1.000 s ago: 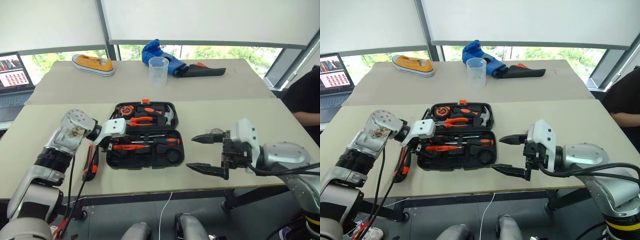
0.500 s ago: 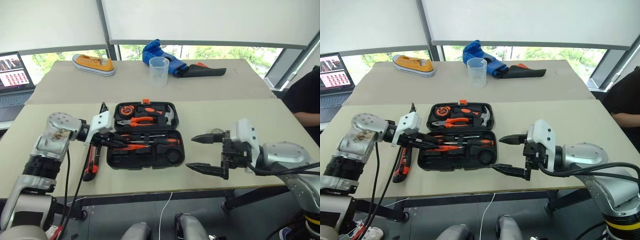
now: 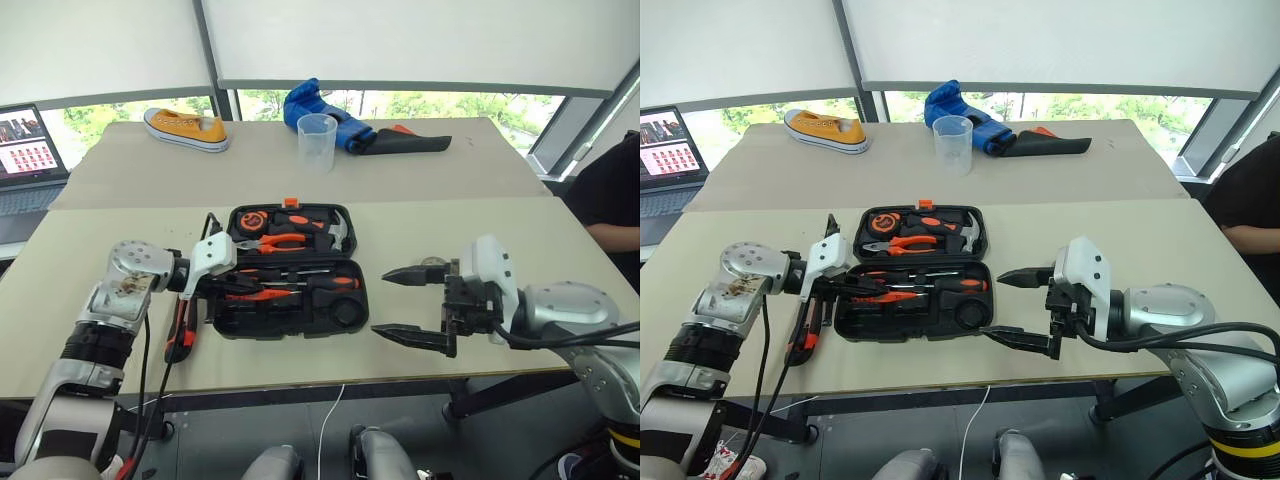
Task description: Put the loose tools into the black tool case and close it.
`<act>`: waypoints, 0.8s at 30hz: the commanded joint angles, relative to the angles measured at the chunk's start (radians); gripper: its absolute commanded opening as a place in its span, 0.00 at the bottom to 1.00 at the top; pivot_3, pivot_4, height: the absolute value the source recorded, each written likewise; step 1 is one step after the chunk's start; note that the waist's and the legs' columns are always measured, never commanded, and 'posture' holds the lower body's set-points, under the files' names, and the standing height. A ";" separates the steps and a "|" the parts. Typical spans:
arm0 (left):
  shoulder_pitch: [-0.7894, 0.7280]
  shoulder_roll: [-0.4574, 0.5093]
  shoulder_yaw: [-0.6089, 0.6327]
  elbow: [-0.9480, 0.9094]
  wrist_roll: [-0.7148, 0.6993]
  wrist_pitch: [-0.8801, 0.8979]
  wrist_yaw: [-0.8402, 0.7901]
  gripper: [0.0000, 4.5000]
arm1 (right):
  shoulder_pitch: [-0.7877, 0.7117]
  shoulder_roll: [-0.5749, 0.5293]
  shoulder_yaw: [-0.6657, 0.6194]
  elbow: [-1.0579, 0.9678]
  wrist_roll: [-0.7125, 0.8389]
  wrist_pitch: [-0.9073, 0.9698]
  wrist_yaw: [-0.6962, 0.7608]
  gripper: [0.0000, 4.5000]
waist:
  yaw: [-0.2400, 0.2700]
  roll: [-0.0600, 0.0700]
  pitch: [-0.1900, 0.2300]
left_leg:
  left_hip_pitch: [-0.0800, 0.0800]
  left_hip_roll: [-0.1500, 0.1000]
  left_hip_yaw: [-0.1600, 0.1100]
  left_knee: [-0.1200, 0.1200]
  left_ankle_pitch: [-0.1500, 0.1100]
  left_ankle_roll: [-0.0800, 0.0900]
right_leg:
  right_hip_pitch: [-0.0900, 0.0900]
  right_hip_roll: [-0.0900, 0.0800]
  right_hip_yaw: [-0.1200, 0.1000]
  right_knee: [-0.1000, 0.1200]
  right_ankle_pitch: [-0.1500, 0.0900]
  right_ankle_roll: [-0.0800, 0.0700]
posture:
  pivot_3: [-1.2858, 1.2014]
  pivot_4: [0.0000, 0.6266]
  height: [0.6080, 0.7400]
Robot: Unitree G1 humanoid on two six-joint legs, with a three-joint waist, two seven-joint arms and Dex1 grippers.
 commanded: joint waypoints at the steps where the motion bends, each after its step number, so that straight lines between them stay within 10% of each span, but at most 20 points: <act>1: 0.005 0.004 -0.002 -0.006 0.002 -0.029 -0.006 0.02 | -0.005 0.003 -0.018 -0.026 0.018 -0.006 -0.006 1.00 | 0.000 0.000 0.000 | 0.000 0.000 0.000 0.000 0.000 0.000 | 0.000 0.000 0.000 0.000 0.000 0.000 | 0.52 0.24 0.88; 24: -0.022 0.011 0.004 -0.015 -0.040 -0.012 -0.031 0.02 | 0.000 0.015 -0.006 0.001 0.000 -0.014 -0.004 1.00 | 0.000 0.000 0.000 | 0.001 0.000 0.000 0.000 0.000 0.000 | 0.001 0.001 0.000 0.000 0.000 0.000 | 0.52 0.24 0.88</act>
